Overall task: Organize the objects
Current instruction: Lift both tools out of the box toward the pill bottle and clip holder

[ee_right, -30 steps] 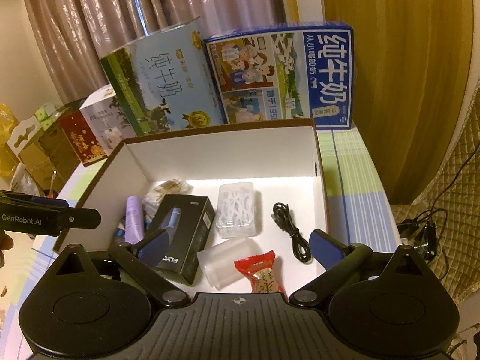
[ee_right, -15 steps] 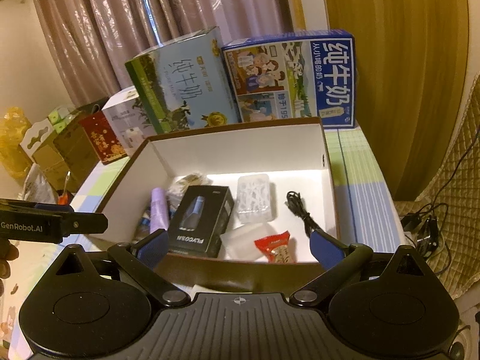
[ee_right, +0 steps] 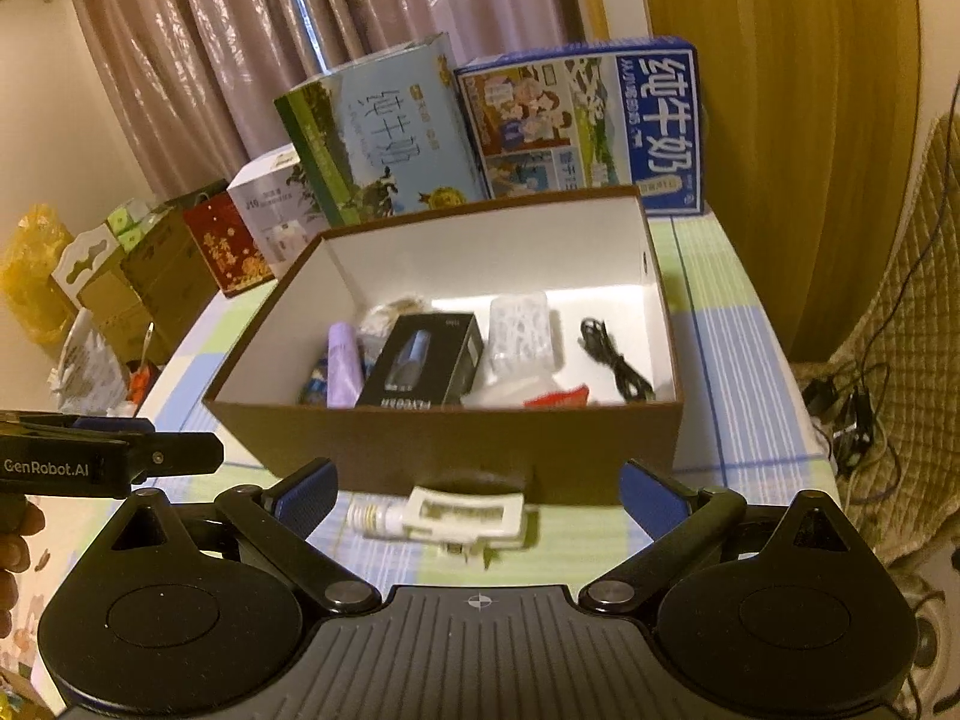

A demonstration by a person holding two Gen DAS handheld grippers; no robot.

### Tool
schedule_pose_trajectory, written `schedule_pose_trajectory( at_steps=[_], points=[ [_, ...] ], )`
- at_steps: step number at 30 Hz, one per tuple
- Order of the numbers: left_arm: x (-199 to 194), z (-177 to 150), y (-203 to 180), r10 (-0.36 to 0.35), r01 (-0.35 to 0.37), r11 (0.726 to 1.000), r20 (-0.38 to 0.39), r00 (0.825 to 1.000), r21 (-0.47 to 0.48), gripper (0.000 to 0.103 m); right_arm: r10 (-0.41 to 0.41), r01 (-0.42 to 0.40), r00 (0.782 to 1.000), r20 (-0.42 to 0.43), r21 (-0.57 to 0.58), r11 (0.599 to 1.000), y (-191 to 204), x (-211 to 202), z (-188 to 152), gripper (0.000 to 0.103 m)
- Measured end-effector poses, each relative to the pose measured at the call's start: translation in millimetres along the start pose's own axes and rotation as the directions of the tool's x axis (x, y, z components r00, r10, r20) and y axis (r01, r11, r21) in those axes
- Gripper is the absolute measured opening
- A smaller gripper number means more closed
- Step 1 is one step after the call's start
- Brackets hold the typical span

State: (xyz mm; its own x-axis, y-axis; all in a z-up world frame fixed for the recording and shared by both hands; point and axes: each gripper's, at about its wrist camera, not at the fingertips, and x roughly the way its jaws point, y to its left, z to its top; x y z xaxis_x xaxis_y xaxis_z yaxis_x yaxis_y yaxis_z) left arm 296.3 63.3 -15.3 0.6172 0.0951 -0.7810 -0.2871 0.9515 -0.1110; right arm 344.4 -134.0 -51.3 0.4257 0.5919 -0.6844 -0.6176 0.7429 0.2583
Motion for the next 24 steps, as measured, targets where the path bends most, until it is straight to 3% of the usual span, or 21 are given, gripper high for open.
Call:
schedule_pose_trajectory(
  at_steps=[14, 24],
  points=[
    [6.8, -47.4, 1.8, 0.025, -0.025, 1.000, -0.066, 0.998, -0.008, 0.081, -0.016, 0.019, 0.996, -0.088, 0.031, 0.999, 1.8, 5.8, -44.0, 0.098],
    [26.9, -58.1, 3.8, 0.061, -0.060, 0.998, -0.091, 0.994, 0.010, 0.080, -0.042, 0.043, 0.991, -0.125, 0.007, 0.999, 5.5, 26.9, -58.4, 0.098]
  ],
)
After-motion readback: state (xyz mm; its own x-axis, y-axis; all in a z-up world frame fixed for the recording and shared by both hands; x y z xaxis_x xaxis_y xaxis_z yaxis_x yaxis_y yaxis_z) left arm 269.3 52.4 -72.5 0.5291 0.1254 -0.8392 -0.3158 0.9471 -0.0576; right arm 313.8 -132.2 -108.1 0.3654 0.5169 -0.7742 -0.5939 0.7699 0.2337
